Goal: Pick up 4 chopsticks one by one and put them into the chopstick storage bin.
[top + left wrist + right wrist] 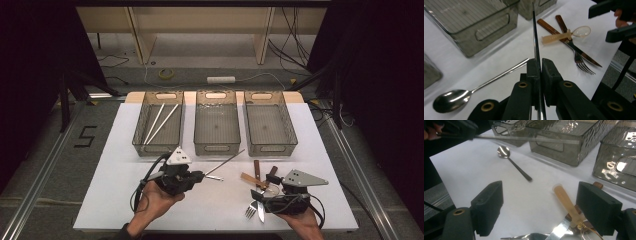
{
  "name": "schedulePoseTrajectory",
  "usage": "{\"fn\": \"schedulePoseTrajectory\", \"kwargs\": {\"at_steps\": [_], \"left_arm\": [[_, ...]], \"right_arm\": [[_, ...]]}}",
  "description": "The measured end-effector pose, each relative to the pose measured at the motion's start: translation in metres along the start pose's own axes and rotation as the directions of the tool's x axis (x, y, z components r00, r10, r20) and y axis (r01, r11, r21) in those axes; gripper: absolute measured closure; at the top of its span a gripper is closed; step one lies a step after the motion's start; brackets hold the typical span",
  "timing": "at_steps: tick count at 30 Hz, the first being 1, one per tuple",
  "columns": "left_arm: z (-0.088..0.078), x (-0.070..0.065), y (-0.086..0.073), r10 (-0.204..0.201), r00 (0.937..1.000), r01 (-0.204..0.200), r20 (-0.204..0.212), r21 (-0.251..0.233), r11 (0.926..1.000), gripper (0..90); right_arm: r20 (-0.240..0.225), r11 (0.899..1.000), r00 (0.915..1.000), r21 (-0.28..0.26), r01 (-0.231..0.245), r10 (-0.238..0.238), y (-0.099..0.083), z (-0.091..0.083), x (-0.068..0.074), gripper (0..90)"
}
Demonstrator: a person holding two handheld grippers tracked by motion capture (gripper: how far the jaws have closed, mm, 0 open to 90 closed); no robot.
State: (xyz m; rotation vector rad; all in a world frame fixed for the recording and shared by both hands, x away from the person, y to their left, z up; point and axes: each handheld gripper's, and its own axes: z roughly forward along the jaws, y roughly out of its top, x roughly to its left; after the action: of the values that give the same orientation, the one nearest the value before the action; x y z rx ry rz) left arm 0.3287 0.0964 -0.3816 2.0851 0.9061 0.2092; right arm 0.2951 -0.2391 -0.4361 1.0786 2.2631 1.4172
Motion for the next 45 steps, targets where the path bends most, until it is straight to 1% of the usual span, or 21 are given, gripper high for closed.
{"fn": "schedulePoseTrajectory", "kwargs": {"at_steps": [2, 5, 10, 14, 15, 19, 22, 27, 30, 31, 33, 35, 37, 39, 41, 43, 45], "left_arm": [[-0.005, 0.005, 0.005, -0.003, 1.0, 0.003, -0.006, -0.019, 0.9998, 84.5], [-0.012, 0.014, 0.012, -0.009, 0.9993, 0.008, -0.036, -0.048, 0.9988, 84.6], [-0.02, 0.036, 0.022, -0.033, 0.9958, 0.026, -0.085, -0.082, 0.9963, 84.6], [-0.025, 0.058, 0.03, -0.059, 0.9897, 0.045, -0.13, -0.108, 0.9932, 84.6], [-0.026, 0.063, 0.032, -0.071, 0.9877, 0.055, -0.139, -0.113, 0.9921, 84.6], [-0.027, 0.083, 0.04, -0.098, 0.9819, 0.078, -0.162, -0.122, 0.9894, 84.6], [-0.025, 0.098, 0.046, -0.121, 0.9743, 0.097, -0.19, -0.128, 0.987, 84.6], [-0.022, 0.116, 0.053, -0.144, 0.9624, 0.114, -0.23, -0.14, 0.9836, 84.6], [-0.02, 0.127, 0.055, -0.16, 0.9541, 0.127, -0.253, -0.142, 0.9816, 84.6], [-0.019, 0.131, 0.055, -0.165, 0.9513, 0.13, -0.261, -0.145, 0.9808, 84.6], [-0.018, 0.139, 0.055, -0.185, 0.9437, 0.148, -0.274, -0.149, 0.9777, 84.6], [-0.017, 0.148, 0.054, -0.194, 0.936, 0.156, -0.294, -0.147, 0.9766, 84.6], [-0.015, 0.155, 0.052, -0.21, 0.9292, 0.172, -0.304, -0.148, 0.9739, 84.6], [-0.014, 0.162, 0.05, -0.227, 0.9202, 0.186, -0.319, -0.156, 0.9702, 84.5], [-0.014, 0.167, 0.048, -0.236, 0.9146, 0.194, -0.328, -0.156, 0.9684, 84.5], [-0.014, 0.171, 0.047, -0.24, 0.9112, 0.198, -0.335, -0.154, 0.9679, 84.5], [-0.012, 0.176, 0.045, -0.247, 0.9057, 0.205, -0.345, -0.154, 0.9666, 84.5]], "right_arm": [[0.001, 1.0, 1.0, -0.002, 0.001, -0.001, 0.0, 0.0, 0.0, 22.9], [0.001, 1.0, 1.0, 0.001, -0.004, 0.004, 0.0, 0.0, -0.001, 22.9], [-0.001, 1.0, 1.0, 0.003, -0.004, 0.004, 0.0, 0.001, 0.0, 22.9], [0.0, 1.0, 1.0, 0.001, -0.004, 0.004, 0.0, 0.001, -0.001, 22.9], [0.0, 1.0, 1.0, 0.001, -0.005, 0.005, 0.0, 0.001, -0.001, 22.9], [-0.002, 1.0, 1.0, 0.001, -0.005, 0.005, 0.0, 0.001, -0.001, 22.8], [-0.004, 1.0, 1.0, 0.002, -0.006, 0.006, 0.0, 0.001, -0.001, 22.8], [-0.006, 1.0, 1.0, 0.006, -0.006, 0.006, 0.0, 0.001, -0.001, 22.8], [-0.005, 1.0, 1.0, 0.001, -0.005, 0.005, 0.0, 0.001, -0.001, 22.8], [-0.005, 1.0, 1.0, 0.001, -0.006, 0.006, 0.0, 0.001, -0.001, 22.8], [-0.005, 1.0, 1.0, 0.001, -0.006, 0.006, 0.0, 0.001, -0.001, 22.8], [-0.005, 1.0, 1.0, 0.001, -0.005, 0.005, 0.0, 0.001, -0.001, 22.8], [-0.006, 1.0, 1.0, 0.0, -0.006, 0.006, 0.0, 0.001, -0.001, 22.8], [-0.006, 1.0, 1.0, 0.0, -0.007, 0.007, 0.0, 0.001, -0.001, 22.9], [-0.006, 1.0, 1.0, 0.0, -0.005, 0.005, 0.0, 0.001, -0.001, 22.8], [-0.007, 1.0, 1.0, 0.0, -0.005, 0.005, 0.0, 0.001, -0.001, 22.8], [-0.007, 1.0, 1.0, 0.002, -0.004, 0.004, 0.0, 0.001, -0.001, 22.8]]}}
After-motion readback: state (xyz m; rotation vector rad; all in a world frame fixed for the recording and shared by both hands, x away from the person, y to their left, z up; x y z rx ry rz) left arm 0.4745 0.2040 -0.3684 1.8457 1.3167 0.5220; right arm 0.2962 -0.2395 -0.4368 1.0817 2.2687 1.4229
